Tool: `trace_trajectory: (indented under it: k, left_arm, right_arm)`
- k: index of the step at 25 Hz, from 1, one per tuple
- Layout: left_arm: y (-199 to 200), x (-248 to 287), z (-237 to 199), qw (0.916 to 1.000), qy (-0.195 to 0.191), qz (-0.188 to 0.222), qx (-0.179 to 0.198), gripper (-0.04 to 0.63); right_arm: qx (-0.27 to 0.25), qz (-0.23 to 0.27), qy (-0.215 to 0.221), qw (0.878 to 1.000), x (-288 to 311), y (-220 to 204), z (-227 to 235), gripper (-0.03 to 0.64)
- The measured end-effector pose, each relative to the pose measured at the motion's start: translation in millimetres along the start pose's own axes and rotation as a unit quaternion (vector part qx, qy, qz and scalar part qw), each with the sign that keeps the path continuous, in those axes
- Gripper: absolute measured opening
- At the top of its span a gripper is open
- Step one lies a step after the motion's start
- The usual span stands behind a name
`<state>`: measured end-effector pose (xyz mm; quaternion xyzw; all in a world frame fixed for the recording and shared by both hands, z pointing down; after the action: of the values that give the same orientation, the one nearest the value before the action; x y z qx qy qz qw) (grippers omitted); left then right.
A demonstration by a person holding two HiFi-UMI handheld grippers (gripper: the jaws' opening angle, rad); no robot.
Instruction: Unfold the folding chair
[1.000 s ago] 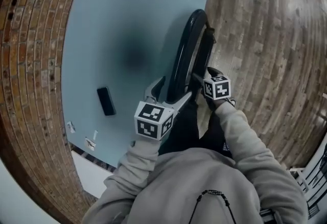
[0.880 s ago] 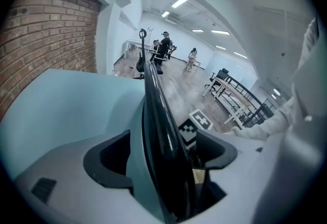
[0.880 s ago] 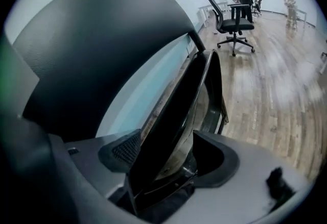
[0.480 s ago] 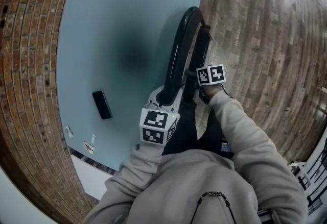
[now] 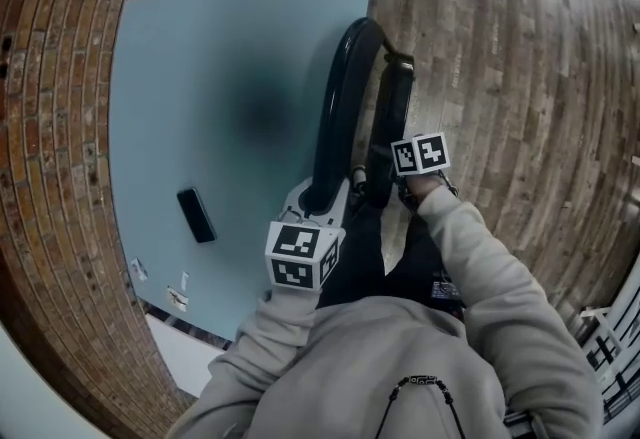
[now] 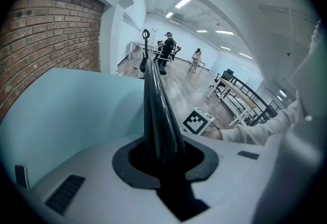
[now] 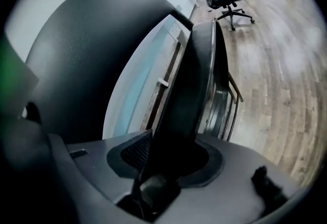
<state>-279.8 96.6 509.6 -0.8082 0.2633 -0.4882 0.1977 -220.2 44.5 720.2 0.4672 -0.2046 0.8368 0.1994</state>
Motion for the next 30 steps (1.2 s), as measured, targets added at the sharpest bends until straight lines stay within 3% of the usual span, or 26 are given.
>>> trace_trajectory:
  k: [6, 17, 26, 30]
  left_arm:
    - [-4, 14, 17, 0.9999, -0.001, 0.001, 0.010, 0.086]
    - [-17, 60, 61, 0.9994, -0.013, -0.025, 0.021, 0.083]
    - [-36, 106, 91, 0.9992, -0.030, -0.025, 0.003, 0.083]
    - [-47, 131, 95, 0.9980, -0.030, -0.051, 0.020, 0.084]
  right_arm:
    - [0.034, -0.011, 0.058, 0.998, -35, -28, 63, 0.158]
    - [0.096, -0.013, 0.116, 0.988, -73, -82, 196, 0.158]
    - [0.099, 0.010, 0.205, 0.974, -75, -129, 314, 0.160]
    - [0.117, 0.010, 0.232, 0.966, -67, -153, 378, 0.160]
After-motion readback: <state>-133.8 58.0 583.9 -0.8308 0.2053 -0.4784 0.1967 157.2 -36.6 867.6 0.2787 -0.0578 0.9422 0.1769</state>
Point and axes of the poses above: the fingertips, and each gripper's own axes: x forward along the fingers, z to its right, y out of its top, the point moved 1 cm from there along -x, backward along the fingers, and after that the axes turned 13 degrees about -y, right-handed, at the moved point
